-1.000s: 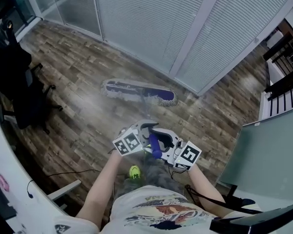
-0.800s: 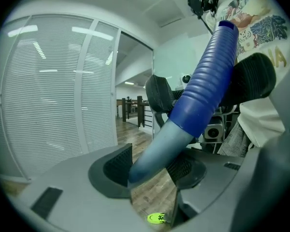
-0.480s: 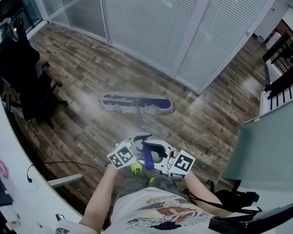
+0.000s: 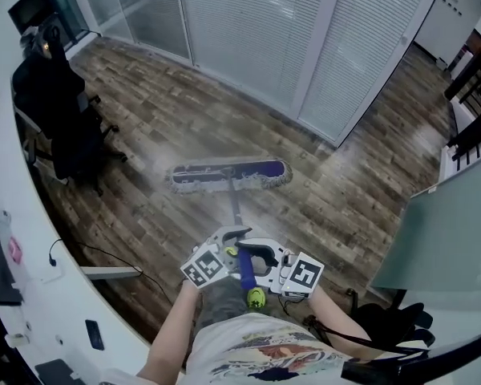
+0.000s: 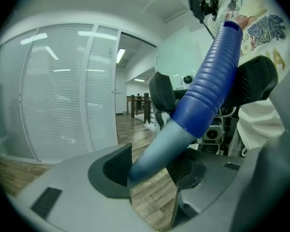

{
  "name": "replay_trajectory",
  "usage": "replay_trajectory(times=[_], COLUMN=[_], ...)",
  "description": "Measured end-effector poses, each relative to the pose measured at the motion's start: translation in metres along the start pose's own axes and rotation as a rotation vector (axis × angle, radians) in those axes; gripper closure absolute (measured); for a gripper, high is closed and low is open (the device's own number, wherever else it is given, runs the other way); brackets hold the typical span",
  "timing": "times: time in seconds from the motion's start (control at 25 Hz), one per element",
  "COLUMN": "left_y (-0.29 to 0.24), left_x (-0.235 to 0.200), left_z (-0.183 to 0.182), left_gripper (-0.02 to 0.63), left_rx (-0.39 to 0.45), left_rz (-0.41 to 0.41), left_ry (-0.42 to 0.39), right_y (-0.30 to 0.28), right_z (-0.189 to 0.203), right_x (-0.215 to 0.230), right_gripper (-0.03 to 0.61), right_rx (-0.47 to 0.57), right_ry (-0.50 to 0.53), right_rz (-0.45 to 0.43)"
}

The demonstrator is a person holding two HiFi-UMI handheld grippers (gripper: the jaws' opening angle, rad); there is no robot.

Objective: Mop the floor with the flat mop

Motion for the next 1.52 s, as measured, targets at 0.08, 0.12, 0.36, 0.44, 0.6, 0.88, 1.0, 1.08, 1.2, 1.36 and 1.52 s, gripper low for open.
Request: replay_trajectory(times=[0.08, 0.12, 0.36, 0.44, 0.6, 0.88, 1.0, 1.08, 1.2, 1.36, 1.52], left_y=[0.0, -0.001, -0.011, -0.016, -0.024, -0.012, 0.0, 0.008, 0.016, 0.02, 0.01], left_x=[0.02, 0.029, 0.053, 0.052, 0.041, -0.019, -0.059, -0.089, -0.132, -0.188, -0.224], left_z=[-0.002, -0.004, 0.0, 0.004, 0.005, 0.015, 0.021, 0.023, 0.02, 0.017, 0.025], left_gripper=[0.43, 0.43, 0.43, 0.431, 0.433, 0.437, 0.437, 0.437, 0.437, 0.437, 0.437], left_rx=[0.0, -0.003, -0.02, -0.033, -0.051, -0.037, -0.034, -0.031, -0.025, -0.03, -0.031], left_rz=[-0.019, -0.023, -0.031, -0.028, -0.016, -0.03, -0.025, -0.02, -0.001, 0.004, -0.002], left_ry=[0.004, 0.004, -0.014, -0.032, -0.066, -0.072, -0.071, -0.067, -0.067, -0.095, -0.091], right_y=[0.01, 0.015, 0.032, 0.035, 0.036, -0.005, -0.034, -0.054, -0.078, -0.103, -0.115], right_z=[0.004, 0.005, 0.018, 0.023, 0.022, 0.011, 0.001, -0.008, -0.025, -0.043, -0.044], right_x=[-0.017, -0.024, -0.037, -0.031, -0.017, 0.031, 0.06, 0.081, 0.113, 0.157, 0.195], right_gripper=[0.324, 0.324, 0.322, 0.319, 0.311, 0.302, 0.302, 0.302, 0.302, 0.304, 0.302], right_rx=[0.001, 0.002, -0.009, -0.011, -0.016, -0.039, -0.041, -0.04, -0.024, 0.01, -0.006], right_ry=[0.004, 0.001, -0.006, -0.005, -0.022, -0.033, -0.032, -0.032, -0.037, -0.021, -0.033], right_rz=[-0.015, -0.021, -0.049, -0.064, -0.083, -0.102, -0.091, -0.079, -0.056, -0.03, -0.035])
Point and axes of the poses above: the fingertips, and each gripper's own axes: y backward along the fingers, x to its right, z out of its underside, the point moved 7 cm from there along y, backward along the fingers, and after that the axes turned 4 degrees about -y, right-handed, at the moved point
